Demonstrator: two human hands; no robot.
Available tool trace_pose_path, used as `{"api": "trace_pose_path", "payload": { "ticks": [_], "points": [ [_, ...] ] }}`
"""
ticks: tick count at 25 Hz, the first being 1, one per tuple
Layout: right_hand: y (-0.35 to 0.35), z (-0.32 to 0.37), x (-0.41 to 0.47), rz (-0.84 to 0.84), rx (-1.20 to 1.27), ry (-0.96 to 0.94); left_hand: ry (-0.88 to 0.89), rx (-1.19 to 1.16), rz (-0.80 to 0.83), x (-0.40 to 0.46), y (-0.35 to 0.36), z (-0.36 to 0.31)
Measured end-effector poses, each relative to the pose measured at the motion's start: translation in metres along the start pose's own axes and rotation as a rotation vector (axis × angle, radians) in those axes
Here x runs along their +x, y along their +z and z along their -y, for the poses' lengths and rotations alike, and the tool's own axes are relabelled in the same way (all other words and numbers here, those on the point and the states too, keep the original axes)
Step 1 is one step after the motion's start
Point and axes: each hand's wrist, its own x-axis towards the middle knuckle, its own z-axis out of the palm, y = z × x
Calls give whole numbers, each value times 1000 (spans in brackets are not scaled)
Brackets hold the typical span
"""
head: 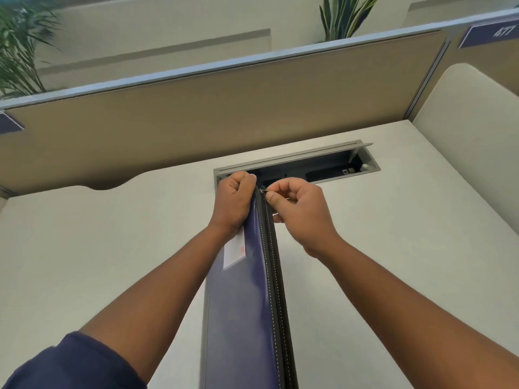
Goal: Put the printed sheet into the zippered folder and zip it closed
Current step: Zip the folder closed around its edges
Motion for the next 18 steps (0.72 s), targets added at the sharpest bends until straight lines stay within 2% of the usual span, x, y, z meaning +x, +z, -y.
{"api": "trace_pose_path", "payload": {
  "ticks": [8,12,18],
  "points": [
    [35,54,-28,37,-226,-195,-70,-296,-63,-43,-34,-34],
    [51,62,-41,55,-326,-233,-89,-285,-96,-67,-51,-42],
    [73,71,-53,103,-348,-218,-111,-325,-42,-98,-76,-49]
  ]
}}
